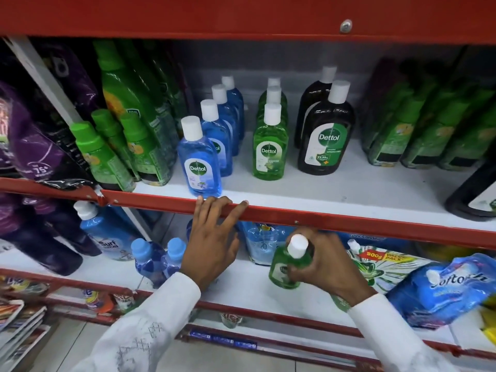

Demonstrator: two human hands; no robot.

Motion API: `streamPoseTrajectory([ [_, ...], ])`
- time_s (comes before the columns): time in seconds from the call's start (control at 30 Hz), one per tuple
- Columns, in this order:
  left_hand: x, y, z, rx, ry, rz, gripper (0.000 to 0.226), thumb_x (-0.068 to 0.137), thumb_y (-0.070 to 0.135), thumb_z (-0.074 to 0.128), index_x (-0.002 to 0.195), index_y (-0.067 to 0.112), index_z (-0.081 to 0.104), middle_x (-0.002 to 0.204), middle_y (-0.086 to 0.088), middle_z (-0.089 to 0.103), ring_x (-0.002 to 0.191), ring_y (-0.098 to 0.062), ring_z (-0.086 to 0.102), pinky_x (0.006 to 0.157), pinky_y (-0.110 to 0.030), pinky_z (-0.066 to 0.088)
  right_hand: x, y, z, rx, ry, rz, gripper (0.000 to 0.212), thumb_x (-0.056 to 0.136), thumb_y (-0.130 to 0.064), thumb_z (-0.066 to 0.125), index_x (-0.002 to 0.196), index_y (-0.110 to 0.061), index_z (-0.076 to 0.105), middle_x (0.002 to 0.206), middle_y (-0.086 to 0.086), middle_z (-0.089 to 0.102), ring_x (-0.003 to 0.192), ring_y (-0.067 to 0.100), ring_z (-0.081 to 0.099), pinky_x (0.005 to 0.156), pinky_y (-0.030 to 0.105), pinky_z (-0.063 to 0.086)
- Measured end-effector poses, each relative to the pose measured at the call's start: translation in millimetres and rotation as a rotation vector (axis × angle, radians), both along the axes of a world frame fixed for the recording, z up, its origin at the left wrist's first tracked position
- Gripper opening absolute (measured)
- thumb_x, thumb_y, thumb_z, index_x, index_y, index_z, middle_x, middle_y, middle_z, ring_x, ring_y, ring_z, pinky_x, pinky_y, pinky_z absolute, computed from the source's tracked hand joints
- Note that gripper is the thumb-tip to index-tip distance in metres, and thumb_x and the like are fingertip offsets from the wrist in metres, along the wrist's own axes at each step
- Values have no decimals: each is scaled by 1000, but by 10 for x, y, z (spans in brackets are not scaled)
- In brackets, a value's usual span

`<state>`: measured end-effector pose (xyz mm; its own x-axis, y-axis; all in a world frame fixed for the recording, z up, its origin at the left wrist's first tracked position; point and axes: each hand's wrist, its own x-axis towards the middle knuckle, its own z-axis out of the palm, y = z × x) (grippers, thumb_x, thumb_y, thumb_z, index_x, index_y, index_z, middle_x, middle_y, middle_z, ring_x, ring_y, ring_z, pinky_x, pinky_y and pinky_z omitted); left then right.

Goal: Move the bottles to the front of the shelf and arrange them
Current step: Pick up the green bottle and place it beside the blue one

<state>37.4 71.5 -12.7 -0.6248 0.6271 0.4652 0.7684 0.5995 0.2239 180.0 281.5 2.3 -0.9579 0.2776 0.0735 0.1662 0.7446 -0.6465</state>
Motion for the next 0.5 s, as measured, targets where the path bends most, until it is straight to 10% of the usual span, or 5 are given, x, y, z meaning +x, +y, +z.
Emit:
streamPoseTrajectory([
  [0.23,-10,-15,-7,6,-24,-22,77,75,20,71,144,30,40,133,-10,50,133,-36,39,119,-60,21,-160,-172,1318,79,377,-57,46,56,-27,83,97,-21,65,76,-7,70,65,11,61,59,17,51],
  [0.5,-9,-61,62,-8,-55,-68,78,74,19,68,145,33,38,132,-8,48,133,-32,39,121,-58,18,-806,-122,1646,171,308,-34,44,59,-26,88,95,-12,66,75,-4,70,62,3,59,54,12,45],
])
